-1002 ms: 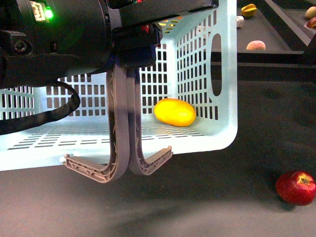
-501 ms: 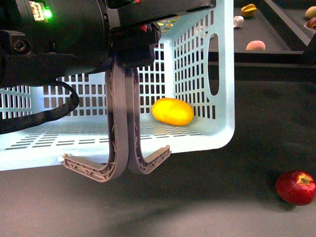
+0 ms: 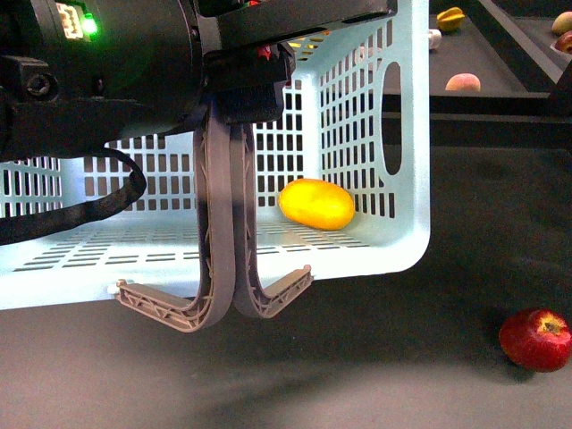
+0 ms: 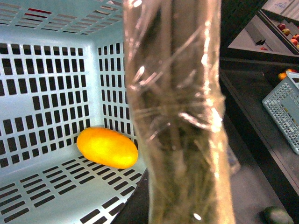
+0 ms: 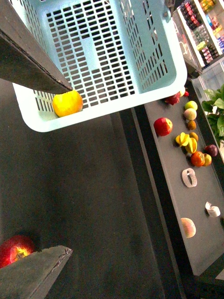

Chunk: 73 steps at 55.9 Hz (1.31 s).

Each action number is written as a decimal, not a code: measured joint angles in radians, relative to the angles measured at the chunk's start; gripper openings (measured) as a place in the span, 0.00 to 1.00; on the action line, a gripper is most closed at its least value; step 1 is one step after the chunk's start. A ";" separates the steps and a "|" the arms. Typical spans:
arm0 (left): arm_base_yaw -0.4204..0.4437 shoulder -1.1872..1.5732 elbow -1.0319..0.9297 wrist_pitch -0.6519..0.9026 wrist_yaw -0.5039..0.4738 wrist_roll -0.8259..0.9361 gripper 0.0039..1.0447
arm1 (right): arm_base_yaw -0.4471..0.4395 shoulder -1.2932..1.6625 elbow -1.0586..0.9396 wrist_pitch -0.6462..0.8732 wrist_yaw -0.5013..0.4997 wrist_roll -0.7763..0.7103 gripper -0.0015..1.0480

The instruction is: Pick mango with right arm and hold basket with left

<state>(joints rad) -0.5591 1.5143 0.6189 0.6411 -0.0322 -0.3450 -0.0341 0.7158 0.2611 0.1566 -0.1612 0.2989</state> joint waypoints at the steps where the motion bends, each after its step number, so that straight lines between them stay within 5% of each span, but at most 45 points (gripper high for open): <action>1: 0.000 0.000 0.000 0.000 0.000 0.000 0.04 | 0.000 0.000 0.000 0.000 0.000 0.000 0.92; 13: 0.000 0.000 0.000 0.000 -0.001 0.000 0.04 | 0.029 -0.032 -0.147 0.383 0.161 -0.218 0.66; 36: 0.000 0.000 0.000 0.000 0.001 0.000 0.04 | 0.031 -0.222 -0.215 0.285 0.161 -0.296 0.01; 73: 0.000 0.000 0.000 0.000 0.001 0.000 0.04 | 0.031 -0.449 -0.256 0.114 0.160 -0.296 0.02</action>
<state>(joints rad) -0.5591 1.5143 0.6186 0.6411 -0.0311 -0.3454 -0.0032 0.2668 0.0048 0.2703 -0.0010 0.0032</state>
